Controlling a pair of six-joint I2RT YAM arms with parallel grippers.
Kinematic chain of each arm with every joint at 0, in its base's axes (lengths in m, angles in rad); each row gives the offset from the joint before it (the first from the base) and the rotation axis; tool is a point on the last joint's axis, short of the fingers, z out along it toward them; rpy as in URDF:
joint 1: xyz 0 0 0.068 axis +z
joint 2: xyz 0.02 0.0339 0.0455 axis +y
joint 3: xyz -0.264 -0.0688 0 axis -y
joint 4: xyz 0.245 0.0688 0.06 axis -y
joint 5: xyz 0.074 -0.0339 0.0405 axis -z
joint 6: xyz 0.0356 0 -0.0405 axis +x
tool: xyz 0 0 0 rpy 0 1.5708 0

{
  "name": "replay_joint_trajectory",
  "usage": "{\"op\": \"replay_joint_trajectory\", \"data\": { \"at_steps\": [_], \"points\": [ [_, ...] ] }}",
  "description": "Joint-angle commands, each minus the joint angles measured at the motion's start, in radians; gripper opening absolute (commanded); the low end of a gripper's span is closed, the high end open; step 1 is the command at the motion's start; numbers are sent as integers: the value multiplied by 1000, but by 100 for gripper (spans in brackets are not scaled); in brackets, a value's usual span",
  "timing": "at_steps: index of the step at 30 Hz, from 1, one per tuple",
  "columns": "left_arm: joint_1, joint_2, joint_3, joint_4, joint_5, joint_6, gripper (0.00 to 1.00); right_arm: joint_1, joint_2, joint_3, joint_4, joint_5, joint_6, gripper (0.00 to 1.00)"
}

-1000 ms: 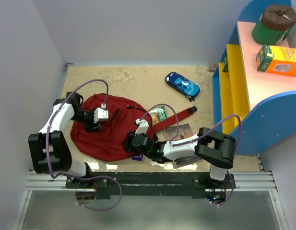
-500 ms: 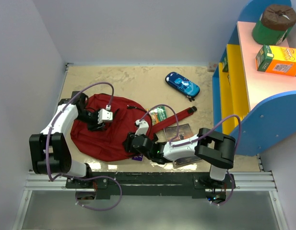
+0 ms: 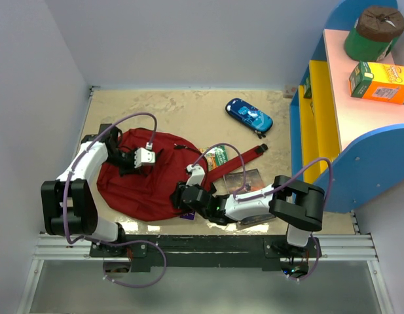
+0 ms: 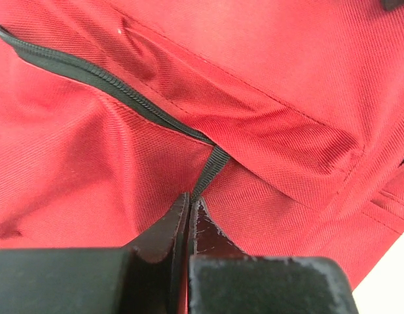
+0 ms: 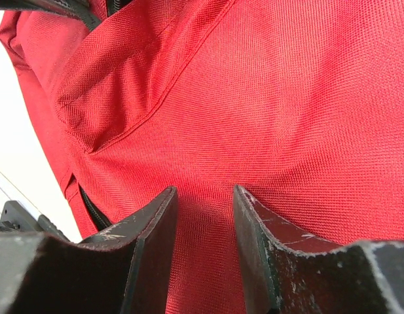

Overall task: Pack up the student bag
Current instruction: Zip the student bag at the center of the board.

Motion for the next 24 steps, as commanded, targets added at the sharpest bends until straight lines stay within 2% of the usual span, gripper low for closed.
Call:
{"op": "replay_joint_trajectory", "data": {
  "at_steps": [1, 6, 10, 17, 24],
  "points": [
    [-4, -62, -6, 45, 78, -41, 0, 13, -30, 3, -72, 31, -25, 47],
    [-11, -126, -49, 25, 201, -64, 0, 13, -27, 117, -76, 43, -94, 59],
    [-10, -117, -67, -7, 204, -64, 0, 16, 21, 222, -90, 43, -133, 64],
    [-11, -128, -86, -3, 187, -67, 0, 30, 140, 367, -93, 43, -215, 66],
    [-8, -142, -64, 16, 160, -99, 0, 43, 220, 410, -84, 72, -249, 65]
  ]
}}
